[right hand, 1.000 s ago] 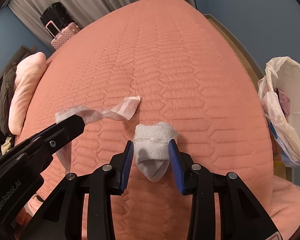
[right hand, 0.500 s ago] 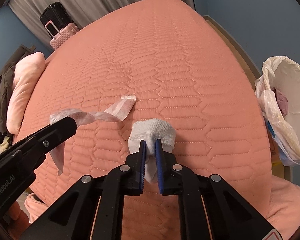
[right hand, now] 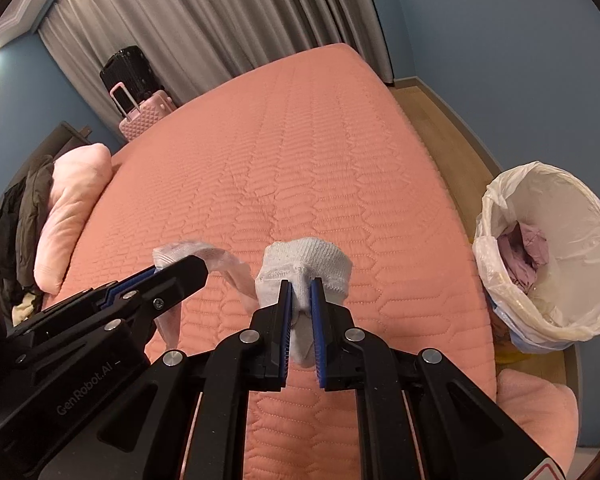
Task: Collect trash
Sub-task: 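Carry the pad and sock over the wastebasket with both tools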
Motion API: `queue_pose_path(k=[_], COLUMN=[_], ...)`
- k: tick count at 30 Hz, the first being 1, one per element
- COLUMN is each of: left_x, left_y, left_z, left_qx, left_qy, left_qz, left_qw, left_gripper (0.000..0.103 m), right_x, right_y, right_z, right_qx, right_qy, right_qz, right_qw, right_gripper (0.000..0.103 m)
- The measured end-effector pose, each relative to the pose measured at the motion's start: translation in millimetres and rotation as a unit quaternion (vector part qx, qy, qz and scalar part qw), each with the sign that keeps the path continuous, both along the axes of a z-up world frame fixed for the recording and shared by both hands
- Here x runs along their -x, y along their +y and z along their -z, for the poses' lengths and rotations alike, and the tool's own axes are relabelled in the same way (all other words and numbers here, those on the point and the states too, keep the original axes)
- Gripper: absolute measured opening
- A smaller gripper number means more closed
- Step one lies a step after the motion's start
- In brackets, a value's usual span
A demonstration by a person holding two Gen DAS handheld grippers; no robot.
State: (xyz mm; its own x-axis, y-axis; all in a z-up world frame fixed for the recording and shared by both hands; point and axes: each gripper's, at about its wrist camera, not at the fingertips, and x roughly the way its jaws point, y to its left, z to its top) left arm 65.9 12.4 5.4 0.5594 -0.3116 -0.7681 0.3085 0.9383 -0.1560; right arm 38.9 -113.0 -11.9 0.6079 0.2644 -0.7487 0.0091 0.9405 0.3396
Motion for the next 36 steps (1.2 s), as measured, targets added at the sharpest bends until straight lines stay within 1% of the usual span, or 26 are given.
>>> queue_pose_path(k=[7, 15, 22, 27, 36], left_x=[14, 28, 34, 38, 42], left_y=[-33, -76, -110, -130, -156], left_z=[-20, -33, -40, -42, -46], left_qx=[-0.003, -0.007, -0.015, -0.019, -0.024], left_qy=[-0.023, -0.035, -0.045, -0.052, -0.06], left_qz=[0.033, 0.079, 0.109, 0.129, 0.158], left_qw=[0.9992, 0.9962, 0.9929, 0.99, 0.9853], left_gripper=[0.015, 0.015, 0.015, 0.015, 0.015], right_x=[20, 40, 57, 66, 79], right_y=[-38, -94, -137, -160, -186], right_z=[-29, -47, -53, -55, -54], right_qx=[-0.007, -0.017, -0.024, -0.032, -0.035], right_qy=[-0.032, -0.054, -0.064, -0.066, -0.072], right_qz=[0.031, 0.08, 0.123, 0.133, 0.171], right_qw=[0.999, 0.995, 0.99, 0.988, 0.982], right_gripper=[0.01, 0.01, 0.01, 0.01, 0.01])
